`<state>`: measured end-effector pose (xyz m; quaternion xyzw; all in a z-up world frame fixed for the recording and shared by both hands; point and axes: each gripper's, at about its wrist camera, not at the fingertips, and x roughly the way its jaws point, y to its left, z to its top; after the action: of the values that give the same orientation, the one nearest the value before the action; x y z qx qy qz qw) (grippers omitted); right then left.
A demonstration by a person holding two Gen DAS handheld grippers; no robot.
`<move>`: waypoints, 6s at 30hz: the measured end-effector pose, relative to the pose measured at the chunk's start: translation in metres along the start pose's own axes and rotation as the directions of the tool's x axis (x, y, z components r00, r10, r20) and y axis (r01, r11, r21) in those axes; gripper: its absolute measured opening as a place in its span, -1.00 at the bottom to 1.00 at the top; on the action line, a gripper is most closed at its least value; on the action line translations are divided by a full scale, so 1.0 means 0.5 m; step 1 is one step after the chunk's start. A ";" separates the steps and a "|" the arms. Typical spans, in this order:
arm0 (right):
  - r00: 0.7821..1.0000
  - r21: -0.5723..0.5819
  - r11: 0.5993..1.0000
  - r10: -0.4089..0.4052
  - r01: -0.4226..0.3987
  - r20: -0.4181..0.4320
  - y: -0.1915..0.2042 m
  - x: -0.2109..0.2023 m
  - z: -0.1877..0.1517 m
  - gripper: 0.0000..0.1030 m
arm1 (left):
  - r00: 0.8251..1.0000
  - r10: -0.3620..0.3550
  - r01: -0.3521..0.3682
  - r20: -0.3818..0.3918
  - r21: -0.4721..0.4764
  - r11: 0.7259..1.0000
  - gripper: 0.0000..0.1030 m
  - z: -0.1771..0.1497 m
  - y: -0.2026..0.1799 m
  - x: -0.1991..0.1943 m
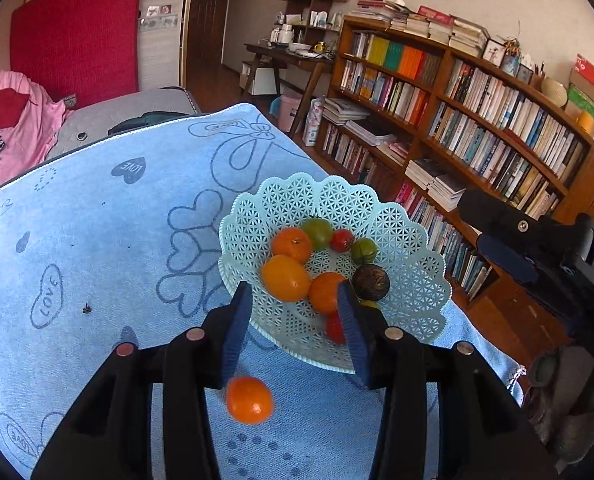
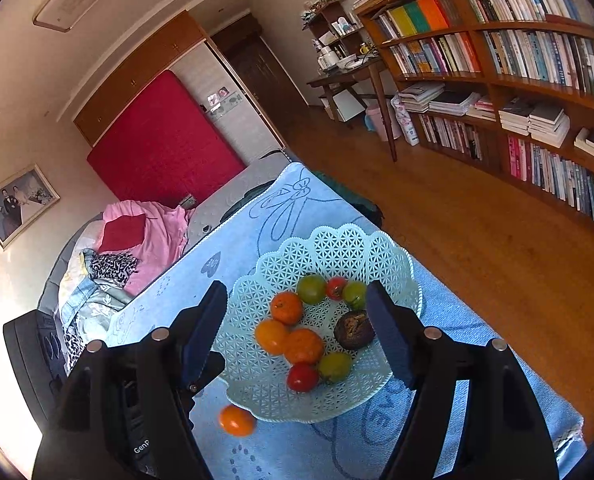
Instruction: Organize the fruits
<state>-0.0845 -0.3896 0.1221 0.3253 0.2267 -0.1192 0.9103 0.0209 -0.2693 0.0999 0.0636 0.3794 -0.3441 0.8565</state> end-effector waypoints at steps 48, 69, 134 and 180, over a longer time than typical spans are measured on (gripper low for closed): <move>0.999 0.020 0.999 0.038 -0.039 0.030 0.006 -0.042 0.015 0.44 | 0.995 0.071 -0.066 -0.065 0.074 0.995 -0.32 -0.079 -0.017 -0.042; 0.996 0.002 0.999 0.039 -0.038 -0.080 0.018 0.012 -0.005 0.87 | 0.968 0.252 -0.251 -0.017 0.047 0.967 0.73 -0.054 0.012 0.006; 0.960 -0.571 0.812 -0.245 0.125 -0.137 0.075 0.005 -0.121 0.94 | 0.807 0.555 -0.582 0.202 0.119 0.804 0.90 -0.104 -0.007 -0.094; 0.956 -0.608 0.783 -0.261 0.130 -0.132 0.077 0.008 -0.134 0.94 | 0.792 0.587 -0.611 0.170 0.183 0.770 0.90 -0.116 -0.018 -0.052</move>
<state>-0.0892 -0.3174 0.0950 0.0098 0.3797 -0.1017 0.9195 -0.0325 -0.2405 0.0785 0.2615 0.2523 -0.0972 0.9266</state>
